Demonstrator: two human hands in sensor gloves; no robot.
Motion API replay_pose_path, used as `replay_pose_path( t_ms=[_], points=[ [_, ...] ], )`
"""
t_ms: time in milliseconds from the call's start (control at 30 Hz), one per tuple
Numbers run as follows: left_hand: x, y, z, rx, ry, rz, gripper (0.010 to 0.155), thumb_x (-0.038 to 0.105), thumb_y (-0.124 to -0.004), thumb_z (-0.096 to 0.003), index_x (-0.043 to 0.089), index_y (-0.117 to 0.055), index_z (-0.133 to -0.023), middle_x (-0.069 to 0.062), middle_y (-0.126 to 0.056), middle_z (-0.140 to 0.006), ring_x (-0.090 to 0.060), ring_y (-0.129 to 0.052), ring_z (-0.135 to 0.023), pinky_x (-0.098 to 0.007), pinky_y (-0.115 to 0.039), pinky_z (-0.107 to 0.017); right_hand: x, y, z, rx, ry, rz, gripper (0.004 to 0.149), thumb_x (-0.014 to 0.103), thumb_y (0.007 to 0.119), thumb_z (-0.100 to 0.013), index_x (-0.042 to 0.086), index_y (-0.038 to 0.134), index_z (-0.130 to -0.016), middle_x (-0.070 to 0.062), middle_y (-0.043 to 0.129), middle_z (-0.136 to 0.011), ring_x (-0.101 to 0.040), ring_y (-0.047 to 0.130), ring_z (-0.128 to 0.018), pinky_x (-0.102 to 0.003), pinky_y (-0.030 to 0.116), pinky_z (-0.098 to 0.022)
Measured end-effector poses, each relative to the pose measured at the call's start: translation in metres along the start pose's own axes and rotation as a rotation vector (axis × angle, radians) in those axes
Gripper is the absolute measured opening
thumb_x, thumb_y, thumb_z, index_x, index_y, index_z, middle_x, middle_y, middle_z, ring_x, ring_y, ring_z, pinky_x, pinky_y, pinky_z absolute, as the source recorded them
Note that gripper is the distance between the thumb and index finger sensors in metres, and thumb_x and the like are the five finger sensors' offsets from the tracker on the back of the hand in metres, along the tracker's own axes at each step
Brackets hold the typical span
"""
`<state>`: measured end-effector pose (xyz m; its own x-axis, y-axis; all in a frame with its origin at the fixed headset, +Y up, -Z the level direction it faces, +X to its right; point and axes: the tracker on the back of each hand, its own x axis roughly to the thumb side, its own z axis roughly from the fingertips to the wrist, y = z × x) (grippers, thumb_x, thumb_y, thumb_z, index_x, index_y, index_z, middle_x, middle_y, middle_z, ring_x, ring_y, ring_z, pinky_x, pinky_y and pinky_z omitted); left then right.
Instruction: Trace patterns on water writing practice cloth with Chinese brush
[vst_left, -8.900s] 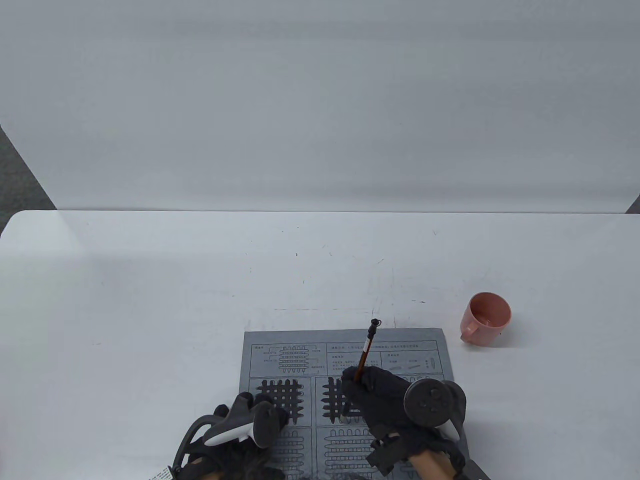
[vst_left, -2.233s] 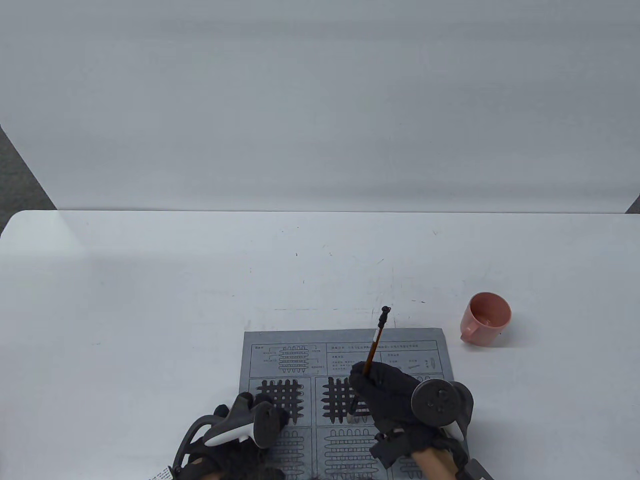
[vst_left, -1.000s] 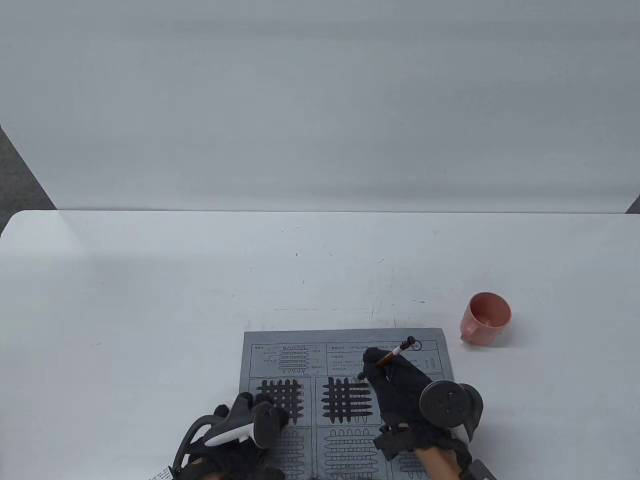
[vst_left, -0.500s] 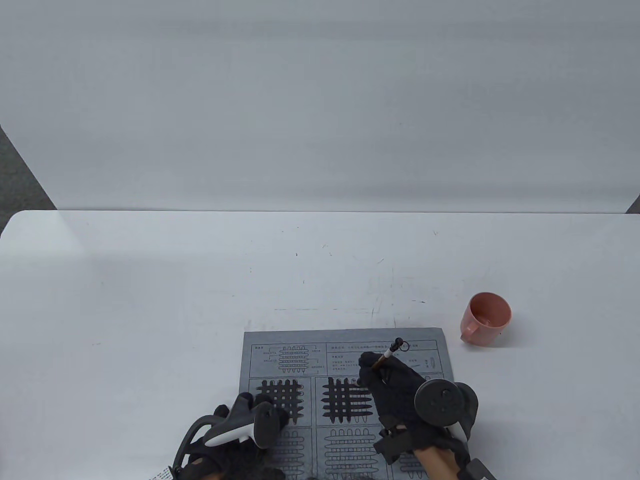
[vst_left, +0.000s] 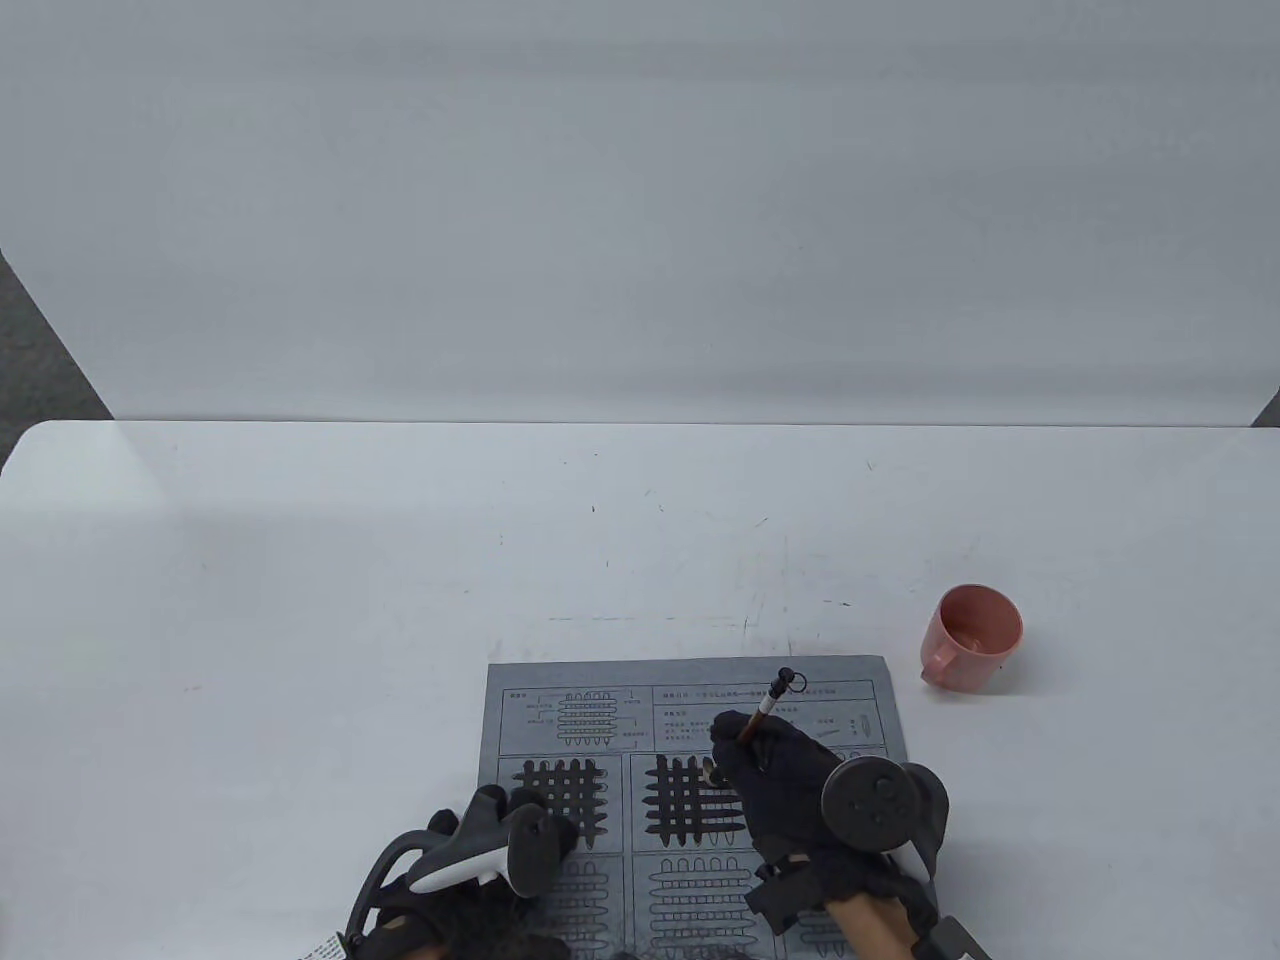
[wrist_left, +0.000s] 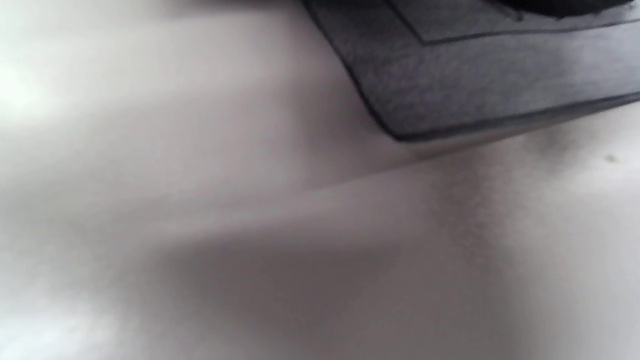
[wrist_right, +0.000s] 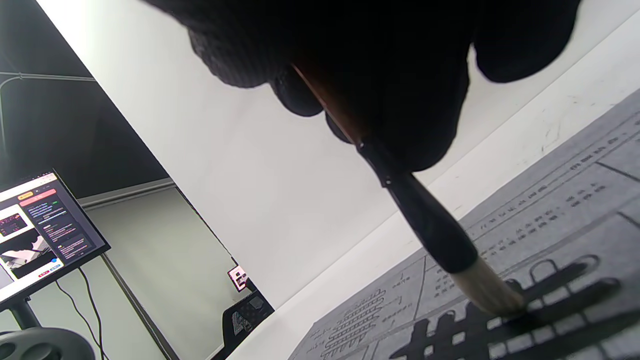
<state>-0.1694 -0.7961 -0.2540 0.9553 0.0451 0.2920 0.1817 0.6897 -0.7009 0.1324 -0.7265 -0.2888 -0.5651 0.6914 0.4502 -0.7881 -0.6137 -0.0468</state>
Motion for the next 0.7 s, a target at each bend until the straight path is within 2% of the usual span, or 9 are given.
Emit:
replay_pose_path(
  t_ms=[700],
  points=[
    [0.0,0.0,0.0,0.0,0.0,0.0,0.103,0.074,-0.062,-0.0338,0.049,0.018,-0.093,0.008,0.031,-0.1,-0.032,0.029,-0.099,-0.068,0.0,-0.073,-0.0011,-0.0013,-0.0003,-0.007,0.007,-0.014,0.038,0.034,0.074,-0.054,0.008,0.082,-0.08,-0.018,0.095,-0.072,-0.035,0.101,-0.053,-0.065,0.071,-0.051]
  ],
)
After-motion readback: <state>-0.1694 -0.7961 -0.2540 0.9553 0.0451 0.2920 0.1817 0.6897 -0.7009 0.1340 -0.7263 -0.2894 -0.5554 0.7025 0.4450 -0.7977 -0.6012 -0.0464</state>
